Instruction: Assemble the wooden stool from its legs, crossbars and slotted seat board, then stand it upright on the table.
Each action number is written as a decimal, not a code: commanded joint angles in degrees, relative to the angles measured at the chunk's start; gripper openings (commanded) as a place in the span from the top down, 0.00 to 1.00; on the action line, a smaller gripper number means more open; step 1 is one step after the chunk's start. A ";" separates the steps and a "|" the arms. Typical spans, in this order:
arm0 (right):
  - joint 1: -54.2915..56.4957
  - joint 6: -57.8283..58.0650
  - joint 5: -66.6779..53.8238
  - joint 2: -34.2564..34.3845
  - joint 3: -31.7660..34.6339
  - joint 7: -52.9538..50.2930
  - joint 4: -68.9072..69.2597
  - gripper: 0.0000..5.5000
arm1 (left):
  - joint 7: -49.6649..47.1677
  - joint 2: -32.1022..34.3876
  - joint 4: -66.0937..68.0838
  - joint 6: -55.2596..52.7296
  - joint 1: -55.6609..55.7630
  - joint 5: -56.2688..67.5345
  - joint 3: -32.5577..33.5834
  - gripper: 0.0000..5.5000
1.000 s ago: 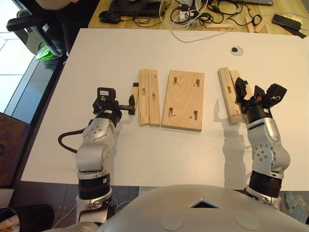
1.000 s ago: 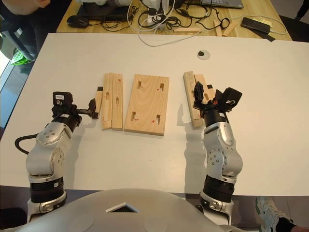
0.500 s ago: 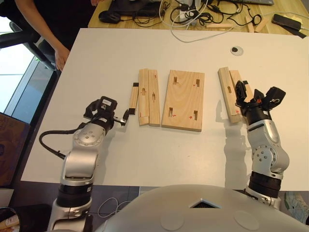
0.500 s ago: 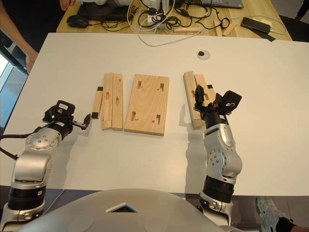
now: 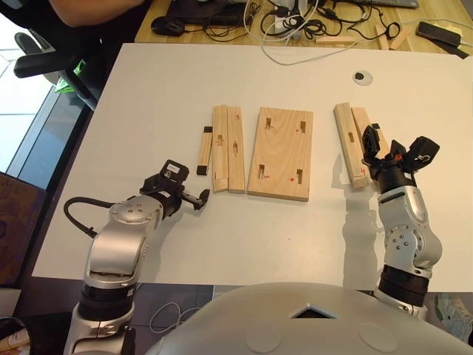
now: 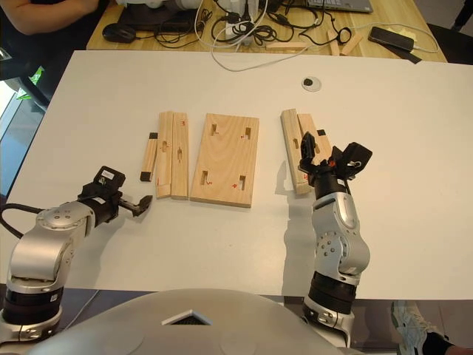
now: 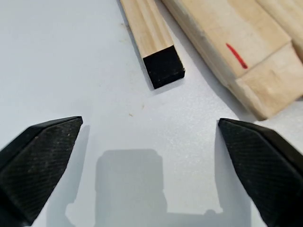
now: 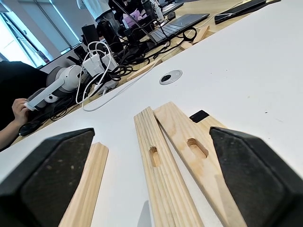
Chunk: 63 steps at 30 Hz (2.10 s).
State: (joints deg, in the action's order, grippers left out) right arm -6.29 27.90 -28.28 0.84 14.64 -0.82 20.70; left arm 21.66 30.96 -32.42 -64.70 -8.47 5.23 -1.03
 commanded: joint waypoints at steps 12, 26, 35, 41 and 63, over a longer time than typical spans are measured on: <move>7.22 -0.90 -1.65 2.30 3.75 -6.51 -0.11 0.18 | -5.81 -6.39 0.83 -4.29 4.35 0.48 -4.39 0.02; 13.84 -0.86 -2.86 3.06 4.04 -10.52 0.10 0.18 | -11.18 -12.73 9.77 -3.04 6.09 0.32 0.11 0.02; 15.30 -0.60 -3.93 3.44 3.81 -11.96 0.61 0.18 | -11.49 -15.47 12.32 -7.87 8.29 2.27 4.30 0.02; 15.38 -0.51 -4.84 3.83 3.42 -12.49 0.68 0.18 | -12.67 -18.38 14.30 -9.93 8.52 3.19 7.03 0.02; 18.28 -0.09 -8.02 3.92 4.94 -15.88 -0.48 0.18 | -11.57 -20.49 22.68 -8.45 10.64 5.26 7.23 0.45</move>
State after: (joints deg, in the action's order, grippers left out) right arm 11.21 27.17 -35.14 4.40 18.92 -15.80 20.46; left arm 8.01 11.70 -14.62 -68.91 6.15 8.54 8.81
